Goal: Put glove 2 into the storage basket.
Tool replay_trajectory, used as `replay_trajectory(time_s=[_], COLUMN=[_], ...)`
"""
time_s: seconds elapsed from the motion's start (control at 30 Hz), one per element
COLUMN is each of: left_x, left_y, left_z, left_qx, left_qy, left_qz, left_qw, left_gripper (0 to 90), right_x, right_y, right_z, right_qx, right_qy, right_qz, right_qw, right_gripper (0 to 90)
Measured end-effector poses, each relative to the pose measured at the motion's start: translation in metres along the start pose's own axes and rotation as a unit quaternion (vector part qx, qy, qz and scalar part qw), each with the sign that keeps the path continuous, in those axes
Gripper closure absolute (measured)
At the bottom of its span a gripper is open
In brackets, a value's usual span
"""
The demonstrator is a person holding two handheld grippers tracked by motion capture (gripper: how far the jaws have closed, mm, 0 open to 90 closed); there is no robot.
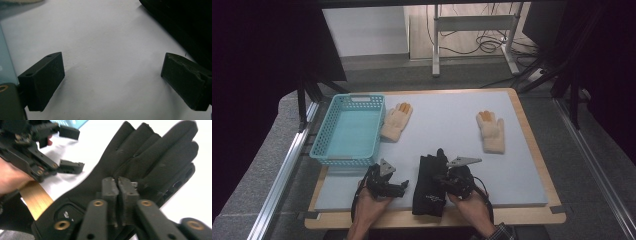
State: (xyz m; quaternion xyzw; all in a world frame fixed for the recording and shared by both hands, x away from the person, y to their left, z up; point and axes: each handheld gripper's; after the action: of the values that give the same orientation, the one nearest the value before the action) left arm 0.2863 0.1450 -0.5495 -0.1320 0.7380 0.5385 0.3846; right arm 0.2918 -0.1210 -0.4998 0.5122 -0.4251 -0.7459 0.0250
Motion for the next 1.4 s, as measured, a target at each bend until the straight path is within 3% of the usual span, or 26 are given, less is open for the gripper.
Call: replay_trajectory(time_s=[0.03, 0.13, 0.3, 0.33, 0.37, 0.4, 0.47, 0.53, 0.57, 0.67, 0.8, 0.93, 1.13, 1.3, 1.4], left_x=[0.0, -0.001, -0.001, 0.0, 0.0, 0.0, 0.001, 0.002, 0.003, 0.004, 0.004, 0.005, 0.007, 0.011, 0.012], left_y=[0.0, -0.001, 0.0, 0.001, 0.001, 0.003, 0.004, 0.006, 0.007, 0.007, 0.007, 0.008, 0.018, 0.02, 0.022], left_z=[0.0, 0.002, 0.003, 0.006, 0.006, 0.01, 0.013, 0.017, 0.019, 0.023, 0.025, 0.027, 0.039, 0.047, 0.05], left_qx=[0.0, 0.004, 0.001, -0.002, -0.002, -0.007, -0.01, -0.014, -0.015, -0.01, -0.006, 0.002, -0.001, 0.004, 0.014], left_qy=[0.0, 0.007, 0.006, 0.012, 0.012, 0.018, 0.023, 0.028, 0.031, 0.042, 0.042, 0.035, 0.032, 0.033, 0.022], left_qz=[0.0, 0.005, 0.007, 0.008, 0.008, 0.011, 0.011, 0.012, 0.014, 0.016, 0.02, 0.019, 0.042, 0.036, 0.034], left_qw=[1.0, 1.0, 1.0, 0.9999, 0.9999, 0.9997, 0.9996, 0.9994, 0.9993, 0.9989, 0.9989, 0.9992, 0.9986, 0.9988, 0.9991], left_gripper=[5.4, 4.7, 4.1, 4.2, 4.3, 4.2, 4.2, 4.1, 4.0, 2.7, 2.5, 3.6, 5.6, 5.5, 6.1], right_x=[0.0, 0.003, -0.001, 0.0, 0.0, 0.005, 0.008, 0.022, 0.025, 0.039, 0.045, 0.044, 0.039, 0.033, 0.028], right_y=[0.0, -0.003, 0.009, 0.015, 0.015, 0.019, 0.02, 0.021, 0.02, 0.015, 0.009, 0.004, -0.006, -0.015, -0.023], right_z=[0.0, -0.001, -0.012, -0.02, -0.02, -0.03, -0.033, -0.04, -0.041, -0.039, -0.036, -0.029, -0.022, -0.016, -0.011], right_qx=[0.0, -0.004, 0.015, 0.022, 0.022, 0.025, 0.023, 0.01, 0.008, -0.01, -0.031, -0.042, -0.059, -0.066, -0.066], right_qy=[0.0, 0.017, 0.043, 0.062, 0.062, 0.073, 0.074, 0.082, 0.085, 0.102, 0.109, 0.116, 0.118, 0.122, 0.123], right_qz=[0.0, 0.009, -0.002, -0.004, -0.004, 0.002, 0.005, 0.018, 0.021, 0.03, 0.025, 0.02, 0.015, 0.013, 0.013], right_qw=[1.0, 0.9998, 0.999, 0.9978, 0.9978, 0.997, 0.997, 0.9964, 0.9961, 0.9943, 0.9932, 0.9921, 0.9911, 0.9902, 0.9902], right_gripper=[79.0, 63.3, 57.6, 58.3, 58.3, 65.6, 68.6, 81.9, 83.9, 87.5, 88.2, 88.2, 87.9, 86.8, 85.9])
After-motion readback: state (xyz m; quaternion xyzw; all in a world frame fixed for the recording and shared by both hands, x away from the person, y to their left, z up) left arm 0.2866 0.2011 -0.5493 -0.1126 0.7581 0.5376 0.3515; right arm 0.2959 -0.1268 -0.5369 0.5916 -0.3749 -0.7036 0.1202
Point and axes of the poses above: each handheld gripper's, and its own axes: y roughly backward along the jaws, x roughly out of its underside, z roughly to its left, and after that the axes turned 11 degrees about y, right-handed
